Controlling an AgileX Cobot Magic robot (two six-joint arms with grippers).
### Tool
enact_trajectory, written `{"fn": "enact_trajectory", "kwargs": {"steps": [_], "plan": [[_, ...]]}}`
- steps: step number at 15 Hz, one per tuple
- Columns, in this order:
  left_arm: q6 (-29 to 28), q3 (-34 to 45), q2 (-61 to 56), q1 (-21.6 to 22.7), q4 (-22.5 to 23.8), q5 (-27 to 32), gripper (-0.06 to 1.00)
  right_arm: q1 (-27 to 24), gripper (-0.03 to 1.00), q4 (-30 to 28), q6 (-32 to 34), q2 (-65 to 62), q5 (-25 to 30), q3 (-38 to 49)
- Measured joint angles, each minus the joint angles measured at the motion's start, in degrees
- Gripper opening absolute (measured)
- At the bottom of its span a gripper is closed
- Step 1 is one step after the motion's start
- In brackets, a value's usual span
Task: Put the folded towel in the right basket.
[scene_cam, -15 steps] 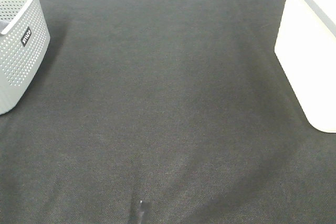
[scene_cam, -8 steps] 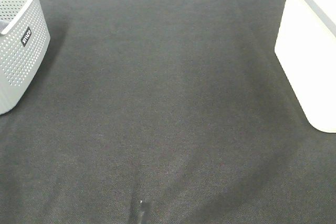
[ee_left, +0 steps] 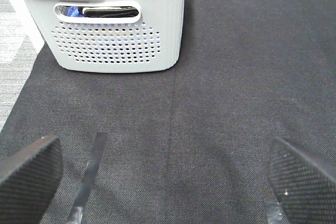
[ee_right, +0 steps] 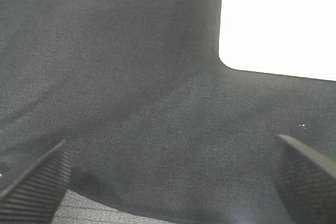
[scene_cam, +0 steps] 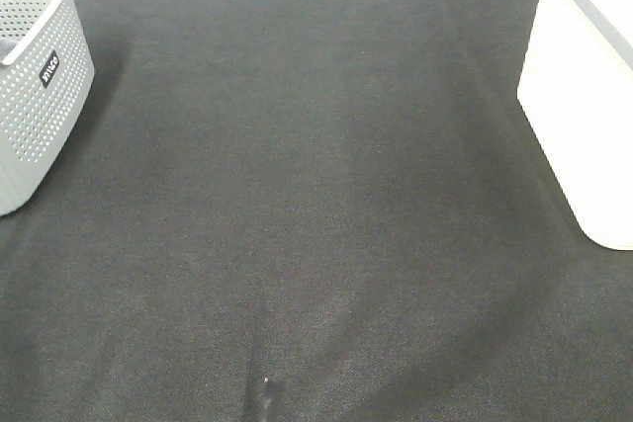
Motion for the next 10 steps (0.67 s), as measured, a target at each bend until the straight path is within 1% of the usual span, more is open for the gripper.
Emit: {"fn": "enact_trajectory", "kwargs": {"steps": [10], "plan": [[0.00,0.00,0.00,0.00,0.00,0.00,0.99,0.00,0.98,0.06,0.00,0.00,0.00,0.00]]}}
